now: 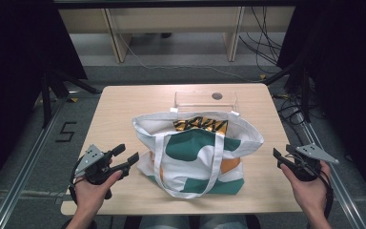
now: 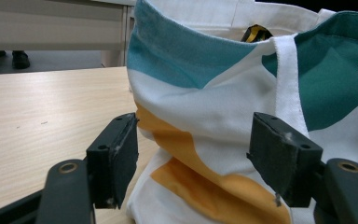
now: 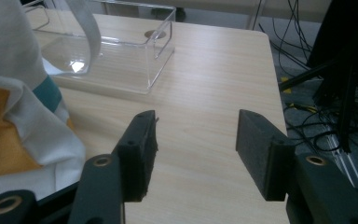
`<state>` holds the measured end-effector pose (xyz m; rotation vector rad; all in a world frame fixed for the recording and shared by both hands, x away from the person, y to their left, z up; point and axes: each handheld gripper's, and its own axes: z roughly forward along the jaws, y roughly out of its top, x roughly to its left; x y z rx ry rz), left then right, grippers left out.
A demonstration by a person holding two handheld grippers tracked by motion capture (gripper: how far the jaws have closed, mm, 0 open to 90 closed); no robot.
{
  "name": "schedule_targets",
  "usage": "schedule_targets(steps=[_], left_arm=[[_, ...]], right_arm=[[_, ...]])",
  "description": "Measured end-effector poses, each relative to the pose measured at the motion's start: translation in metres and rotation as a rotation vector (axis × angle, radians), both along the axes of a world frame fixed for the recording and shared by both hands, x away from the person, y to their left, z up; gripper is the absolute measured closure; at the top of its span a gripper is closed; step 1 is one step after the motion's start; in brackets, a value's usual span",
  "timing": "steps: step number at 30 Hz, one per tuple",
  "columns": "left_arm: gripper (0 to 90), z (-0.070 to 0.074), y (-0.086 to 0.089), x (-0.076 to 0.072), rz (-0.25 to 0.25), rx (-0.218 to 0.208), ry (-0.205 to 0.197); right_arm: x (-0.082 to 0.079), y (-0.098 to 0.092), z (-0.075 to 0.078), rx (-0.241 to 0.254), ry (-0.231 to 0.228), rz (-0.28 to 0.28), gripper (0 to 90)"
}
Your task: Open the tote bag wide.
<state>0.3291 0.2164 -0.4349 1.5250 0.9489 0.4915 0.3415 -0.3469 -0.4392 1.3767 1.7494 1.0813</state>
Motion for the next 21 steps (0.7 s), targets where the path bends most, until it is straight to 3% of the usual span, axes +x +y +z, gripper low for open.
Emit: schedule_targets(steps=[2,3,4,5,8,12,13,17,18,21], left_arm=[[33.7,0.002,-0.002,0.000,0.001,0.008,-0.009],[33.9,0.003,-0.003,0.000,0.000,0.006,-0.012],[34.1,0.004,-0.003,-0.001,-0.004,0.013,-0.019],[34.3,0.005,-0.004,0.000,-0.014,0.012,-0.032],[36.2,0.010,-0.007,-0.002,-0.017,0.024,-0.041],[38.0,0.019,-0.015,-0.001,-0.047,0.043,-0.073],[39.2,0.022,-0.019,0.000,-0.062,0.045,-0.086],[40.4,0.039,-0.039,-0.001,-0.112,0.070,-0.118],[40.6,0.045,-0.046,-0.001,-0.128,0.080,-0.129],[40.8,0.055,-0.062,0.003,-0.173,0.114,-0.150]], right_arm=[[0.000,-0.001,0.000,-0.003,0.002,-0.005,47.4],[-0.001,0.002,0.000,0.042,0.029,-0.025,47.4],[0.001,-0.001,-0.002,0.009,0.006,-0.010,47.4],[0.000,0.001,-0.002,0.017,0.026,-0.022,47.4],[0.001,0.001,-0.002,0.026,0.027,-0.019,47.2],[0.002,0.000,-0.002,-0.011,0.010,-0.008,47.0],[0.001,0.004,0.000,0.021,0.026,-0.021,47.1],[0.001,0.008,0.001,0.002,0.016,-0.015,46.9],[0.002,0.006,0.001,-0.025,0.003,0.003,46.9],[0.001,0.007,0.001,-0.010,0.013,-0.008,46.6]])
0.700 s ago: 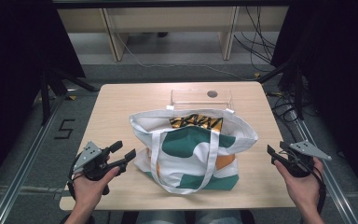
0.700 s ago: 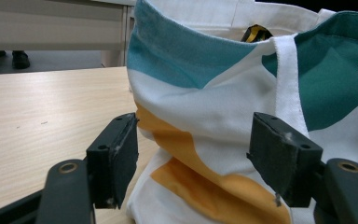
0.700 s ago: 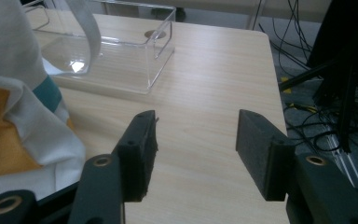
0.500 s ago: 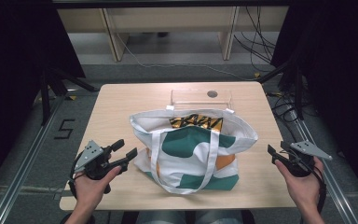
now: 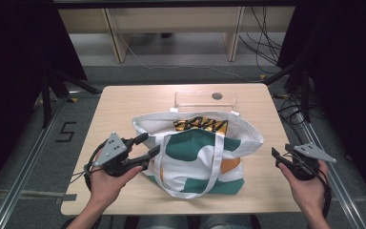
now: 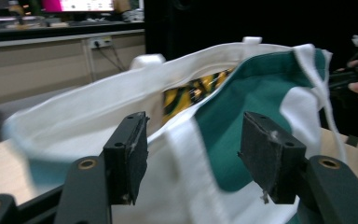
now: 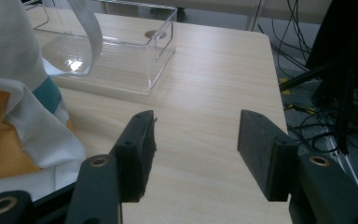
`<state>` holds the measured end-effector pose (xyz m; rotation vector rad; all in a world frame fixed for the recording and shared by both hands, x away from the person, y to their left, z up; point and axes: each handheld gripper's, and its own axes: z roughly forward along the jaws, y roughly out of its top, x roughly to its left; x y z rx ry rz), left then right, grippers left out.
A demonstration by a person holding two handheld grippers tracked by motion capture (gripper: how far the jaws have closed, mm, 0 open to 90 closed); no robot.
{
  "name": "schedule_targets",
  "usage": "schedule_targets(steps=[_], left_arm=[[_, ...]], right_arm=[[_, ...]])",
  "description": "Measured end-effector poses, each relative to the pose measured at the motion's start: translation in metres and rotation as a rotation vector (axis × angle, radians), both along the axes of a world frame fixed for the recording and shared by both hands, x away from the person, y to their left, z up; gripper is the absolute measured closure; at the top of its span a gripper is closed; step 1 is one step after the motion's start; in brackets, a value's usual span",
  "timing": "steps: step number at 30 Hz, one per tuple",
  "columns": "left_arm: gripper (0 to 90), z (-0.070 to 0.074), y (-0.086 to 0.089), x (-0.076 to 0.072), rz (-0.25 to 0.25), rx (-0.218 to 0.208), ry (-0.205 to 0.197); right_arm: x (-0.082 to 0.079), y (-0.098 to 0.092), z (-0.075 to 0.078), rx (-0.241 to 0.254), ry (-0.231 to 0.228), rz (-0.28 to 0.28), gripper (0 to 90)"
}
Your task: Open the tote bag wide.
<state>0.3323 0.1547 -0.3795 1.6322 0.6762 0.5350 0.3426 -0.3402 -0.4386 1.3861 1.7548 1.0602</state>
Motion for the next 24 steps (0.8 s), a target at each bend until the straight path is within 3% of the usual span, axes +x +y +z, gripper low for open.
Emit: schedule_targets(steps=[4,6,9,12,13,14,18,19,20,24], left_arm=[[41.0,0.009,-0.022,0.009,-0.047,0.033,-0.004],[41.0,0.011,-0.030,0.013,-0.060,0.051,-0.002],[41.4,0.012,-0.040,0.020,-0.085,0.075,0.011],[41.7,0.012,-0.049,0.025,-0.111,0.101,0.011],[41.7,0.013,-0.052,0.027,-0.118,0.114,0.010],[42.3,0.014,-0.057,0.030,-0.129,0.131,0.009],[44.0,0.017,-0.064,0.037,-0.133,0.157,0.009],[44.0,0.018,-0.066,0.039,-0.141,0.172,0.009],[46.0,0.019,-0.068,0.042,-0.144,0.178,0.021],[51.0,0.018,-0.074,0.051,-0.141,0.209,0.051]], right_arm=[[-0.001,-0.001,0.000,0.036,0.014,-0.015,46.3],[0.000,-0.003,-0.001,0.011,0.007,-0.008,46.3],[0.002,-0.003,-0.003,0.046,0.029,-0.013,46.4],[0.003,-0.003,-0.003,0.045,0.026,-0.013,46.3],[0.005,-0.005,-0.004,0.017,0.013,0.006,46.3],[0.004,-0.004,-0.004,0.030,0.024,-0.008,46.2],[0.005,-0.005,-0.004,0.001,0.013,0.009,46.2],[0.005,-0.005,-0.004,0.001,0.013,0.009,46.2],[0.002,-0.001,-0.003,0.052,0.037,-0.012,46.1],[0.004,-0.004,-0.004,0.029,0.022,0.015,46.1]])
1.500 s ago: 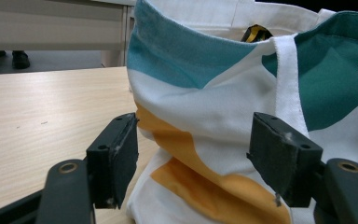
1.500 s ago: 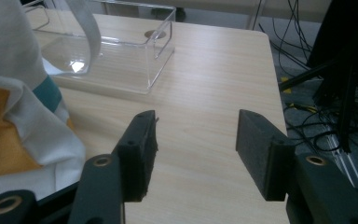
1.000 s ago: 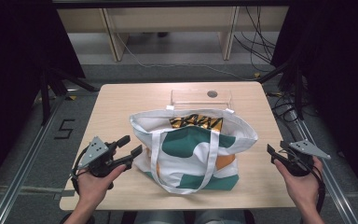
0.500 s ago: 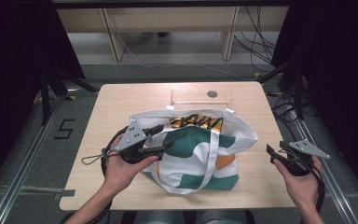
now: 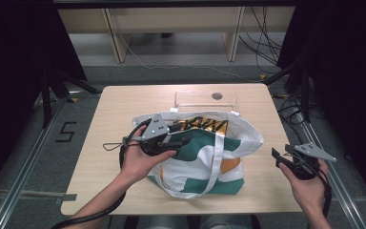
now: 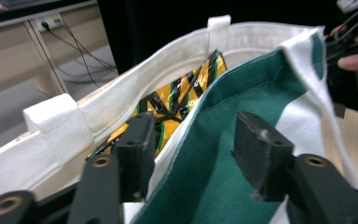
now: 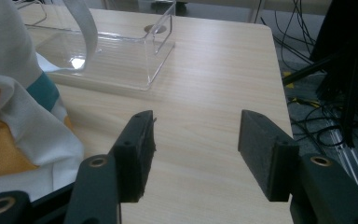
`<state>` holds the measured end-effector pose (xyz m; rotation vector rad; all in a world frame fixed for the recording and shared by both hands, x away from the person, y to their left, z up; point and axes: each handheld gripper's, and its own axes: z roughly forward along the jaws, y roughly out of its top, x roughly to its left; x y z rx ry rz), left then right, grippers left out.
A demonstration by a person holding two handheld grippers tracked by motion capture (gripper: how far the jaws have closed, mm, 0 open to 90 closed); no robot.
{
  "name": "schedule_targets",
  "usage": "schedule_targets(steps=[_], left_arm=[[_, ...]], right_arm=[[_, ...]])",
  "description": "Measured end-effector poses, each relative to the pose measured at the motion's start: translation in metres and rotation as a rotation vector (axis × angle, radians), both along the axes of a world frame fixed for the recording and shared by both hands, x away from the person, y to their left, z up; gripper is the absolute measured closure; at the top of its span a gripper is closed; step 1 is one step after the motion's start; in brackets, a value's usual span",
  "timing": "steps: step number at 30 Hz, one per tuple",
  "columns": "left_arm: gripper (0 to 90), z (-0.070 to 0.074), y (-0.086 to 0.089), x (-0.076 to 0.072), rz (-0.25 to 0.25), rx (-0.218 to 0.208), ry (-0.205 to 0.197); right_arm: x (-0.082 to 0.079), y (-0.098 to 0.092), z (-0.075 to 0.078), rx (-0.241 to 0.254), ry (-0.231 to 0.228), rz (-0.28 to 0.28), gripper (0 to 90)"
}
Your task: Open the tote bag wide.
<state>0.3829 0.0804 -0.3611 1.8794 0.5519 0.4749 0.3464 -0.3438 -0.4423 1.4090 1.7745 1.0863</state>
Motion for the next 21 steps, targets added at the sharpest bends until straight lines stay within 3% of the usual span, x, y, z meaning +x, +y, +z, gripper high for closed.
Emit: schedule_targets(steps=[2,4,5,9,10,12,15,17,21], left_arm=[[56.2,0.000,-0.002,0.001,0.000,0.004,0.005],[58.1,0.001,-0.004,0.002,-0.002,0.036,-0.005],[60.0,0.000,-0.005,0.002,-0.005,0.046,-0.007],[71.7,0.000,-0.005,0.002,-0.004,0.089,-0.026],[77.4,0.001,-0.005,0.003,-0.007,0.090,-0.023],[80.2,0.004,-0.003,0.001,-0.017,0.100,-0.018],[86.5,0.008,0.000,-0.003,-0.032,0.093,0.005],[86.7,0.012,0.002,-0.008,-0.043,0.078,0.016],[87.1,0.017,0.004,-0.019,-0.077,0.066,0.031]], right_arm=[[0.001,-0.001,0.000,-0.003,-0.007,-0.001,46.1],[0.001,-0.001,-0.001,-0.017,-0.002,-0.004,46.1],[-0.001,0.001,-0.001,0.013,0.015,-0.023,46.1],[0.000,0.000,-0.001,-0.005,0.014,-0.019,46.1],[-0.001,0.002,-0.001,0.016,0.026,-0.021,46.1],[-0.001,0.002,-0.001,0.016,0.028,-0.024,46.1],[0.000,0.002,-0.001,0.012,0.021,-0.023,46.1],[0.001,0.000,-0.001,-0.005,0.009,-0.014,46.1],[0.000,0.001,-0.001,0.008,0.017,-0.019,46.1]])
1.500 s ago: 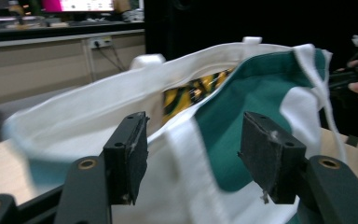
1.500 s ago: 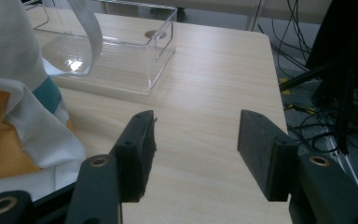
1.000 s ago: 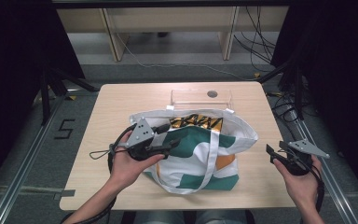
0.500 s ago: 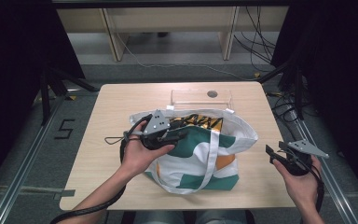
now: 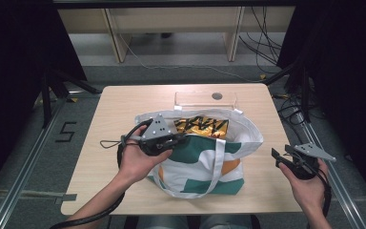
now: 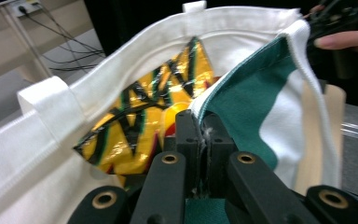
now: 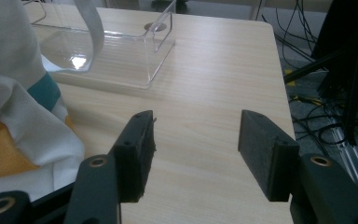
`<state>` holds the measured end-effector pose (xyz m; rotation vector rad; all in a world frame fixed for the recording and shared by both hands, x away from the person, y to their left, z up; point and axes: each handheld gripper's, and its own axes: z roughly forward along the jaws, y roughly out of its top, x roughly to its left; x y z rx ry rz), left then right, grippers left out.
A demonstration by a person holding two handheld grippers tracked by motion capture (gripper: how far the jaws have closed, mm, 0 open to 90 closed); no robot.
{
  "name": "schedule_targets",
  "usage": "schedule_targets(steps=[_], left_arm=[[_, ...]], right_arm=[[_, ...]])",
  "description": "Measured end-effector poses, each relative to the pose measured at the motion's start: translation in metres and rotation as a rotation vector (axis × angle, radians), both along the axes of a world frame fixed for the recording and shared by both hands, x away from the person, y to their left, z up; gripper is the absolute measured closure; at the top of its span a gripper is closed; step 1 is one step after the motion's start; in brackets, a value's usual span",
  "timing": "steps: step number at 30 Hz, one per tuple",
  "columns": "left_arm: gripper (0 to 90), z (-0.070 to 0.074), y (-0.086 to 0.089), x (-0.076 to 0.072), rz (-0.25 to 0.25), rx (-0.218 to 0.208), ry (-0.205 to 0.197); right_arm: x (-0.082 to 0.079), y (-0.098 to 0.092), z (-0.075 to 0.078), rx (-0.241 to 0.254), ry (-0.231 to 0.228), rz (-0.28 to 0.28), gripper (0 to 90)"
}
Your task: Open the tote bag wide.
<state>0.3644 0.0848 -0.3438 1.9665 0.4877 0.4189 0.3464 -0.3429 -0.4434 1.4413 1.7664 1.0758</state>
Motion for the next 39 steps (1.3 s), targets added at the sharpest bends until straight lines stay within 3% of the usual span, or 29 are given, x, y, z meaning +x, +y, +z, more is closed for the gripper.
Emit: schedule_targets(steps=[9,14,23,24,26,27,29,30,33,36,38,39], left_arm=[[87.1,-0.008,0.007,-0.018,-0.056,0.004,0.058],[87.0,-0.015,0.007,-0.025,-0.054,-0.003,0.085],[86.9,-0.026,0.005,-0.033,-0.092,0.034,0.083],[86.9,-0.027,0.005,-0.034,-0.082,0.029,0.089],[86.9,-0.025,0.006,-0.035,-0.087,0.020,0.074],[86.8,-0.024,0.007,-0.036,-0.081,0.016,0.068],[86.8,-0.020,0.009,-0.037,-0.077,0.004,0.053],[86.8,-0.017,0.010,-0.037,-0.081,0.007,0.044],[86.8,-0.020,0.008,-0.039,-0.099,0.031,0.059],[86.8,-0.032,0.004,-0.043,-0.136,0.081,0.081],[86.8,-0.040,0.002,-0.046,-0.132,0.090,0.100],[86.8,-0.042,0.002,-0.046,-0.146,0.102,0.081]], right_arm=[[0.002,-0.002,-0.001,-0.016,-0.003,0.016,45.8],[0.000,0.002,-0.001,0.017,0.017,0.000,45.6],[0.000,0.002,-0.001,0.013,0.036,-0.005,45.3],[0.002,-0.001,-0.002,-0.010,0.012,0.024,45.3],[0.002,0.000,-0.003,-0.004,0.014,0.029,45.3],[0.000,0.003,-0.002,0.016,0.039,-0.002,45.3],[0.001,0.002,-0.003,-0.008,0.031,0.005,45.2],[0.001,0.003,-0.002,0.025,0.035,-0.001,45.2],[0.002,0.001,-0.002,0.013,0.025,0.002,45.2],[0.002,0.001,-0.003,0.000,0.017,0.006,45.2],[0.002,0.001,-0.003,0.003,0.025,0.006,45.2],[0.002,0.001,-0.003,0.003,0.025,0.006,45.2]])
